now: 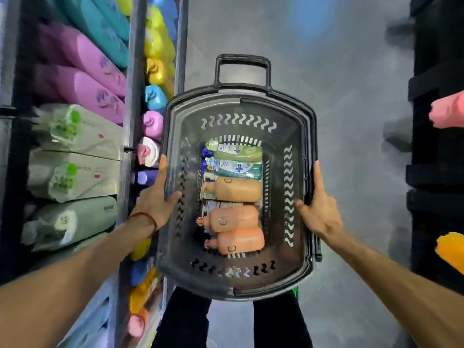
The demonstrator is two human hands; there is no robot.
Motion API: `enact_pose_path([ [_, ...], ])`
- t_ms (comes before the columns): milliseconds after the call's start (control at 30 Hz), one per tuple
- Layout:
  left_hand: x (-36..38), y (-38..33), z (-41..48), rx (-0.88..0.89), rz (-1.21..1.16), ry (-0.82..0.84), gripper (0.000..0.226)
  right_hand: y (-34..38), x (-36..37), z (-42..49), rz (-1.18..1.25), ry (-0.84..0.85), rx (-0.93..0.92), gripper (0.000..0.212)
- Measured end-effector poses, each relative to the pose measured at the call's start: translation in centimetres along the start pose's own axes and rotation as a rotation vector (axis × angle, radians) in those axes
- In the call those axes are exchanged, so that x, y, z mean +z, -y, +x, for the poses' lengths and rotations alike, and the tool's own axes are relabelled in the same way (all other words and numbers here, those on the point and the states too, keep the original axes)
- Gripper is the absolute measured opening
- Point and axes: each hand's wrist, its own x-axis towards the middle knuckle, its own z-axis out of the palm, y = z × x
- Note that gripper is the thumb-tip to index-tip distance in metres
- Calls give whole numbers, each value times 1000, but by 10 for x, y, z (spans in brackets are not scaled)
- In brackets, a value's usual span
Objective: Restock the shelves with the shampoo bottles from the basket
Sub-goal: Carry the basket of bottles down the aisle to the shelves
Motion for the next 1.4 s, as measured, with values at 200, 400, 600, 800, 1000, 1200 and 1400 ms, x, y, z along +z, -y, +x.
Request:
enact_pose_path([
  [200,49,25,65,-1,12,-13,101,-25,51,59,-16,22,-13,109],
  [400,74,47,68,-4,-45,-20,104,-39,80,61,51,33,-10,111],
  [600,75,46,70,-17,-74,-1,105,-32,88,63,64,9,64,109],
  [800,71,22,56,-109,32,45,95,-13,79,53,-188,48,127,107],
  [1000,14,-29,-19,10,240,91,82,40,29,-15,-447,20,-10,84],
  [1200,-68,-82,-115,211,338,-76,68,106,-41,-101,-491,-48,-243,71],
  [1400,-120,-110,-195,355,305,-232,57,152,-100,-170,-522,-185,-511,61],
])
